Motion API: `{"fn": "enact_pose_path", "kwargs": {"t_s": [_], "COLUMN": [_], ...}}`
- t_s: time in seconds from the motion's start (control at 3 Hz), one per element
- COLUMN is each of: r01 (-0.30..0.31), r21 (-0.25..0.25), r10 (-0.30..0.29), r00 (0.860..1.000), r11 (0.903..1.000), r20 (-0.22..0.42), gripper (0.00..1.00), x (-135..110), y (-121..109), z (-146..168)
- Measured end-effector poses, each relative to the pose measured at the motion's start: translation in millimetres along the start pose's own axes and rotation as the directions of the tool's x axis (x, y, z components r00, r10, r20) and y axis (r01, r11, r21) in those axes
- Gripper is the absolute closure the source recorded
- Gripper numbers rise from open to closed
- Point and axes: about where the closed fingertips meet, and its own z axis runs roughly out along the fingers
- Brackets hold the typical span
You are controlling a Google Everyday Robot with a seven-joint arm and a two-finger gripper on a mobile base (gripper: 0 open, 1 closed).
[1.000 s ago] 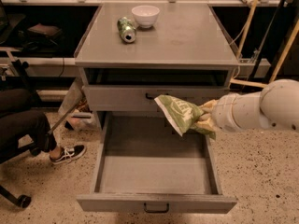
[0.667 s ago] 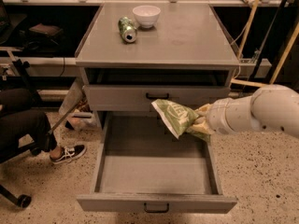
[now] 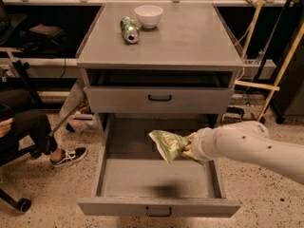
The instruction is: Place green jalapeno chip bag into middle drawer
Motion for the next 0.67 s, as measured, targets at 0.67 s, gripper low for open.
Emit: {"fn": "enact_pose_path", "kwargs": {"t_s": [0.67], "r01": [0.111], "r21": [0.022], "r10": [-0.107], "r00": [0.987], "r11": [0.9936], "r20": [-0.123], "gripper": [1.00], "x": [48.3], "y": [21.9], "z": [46.3]}}
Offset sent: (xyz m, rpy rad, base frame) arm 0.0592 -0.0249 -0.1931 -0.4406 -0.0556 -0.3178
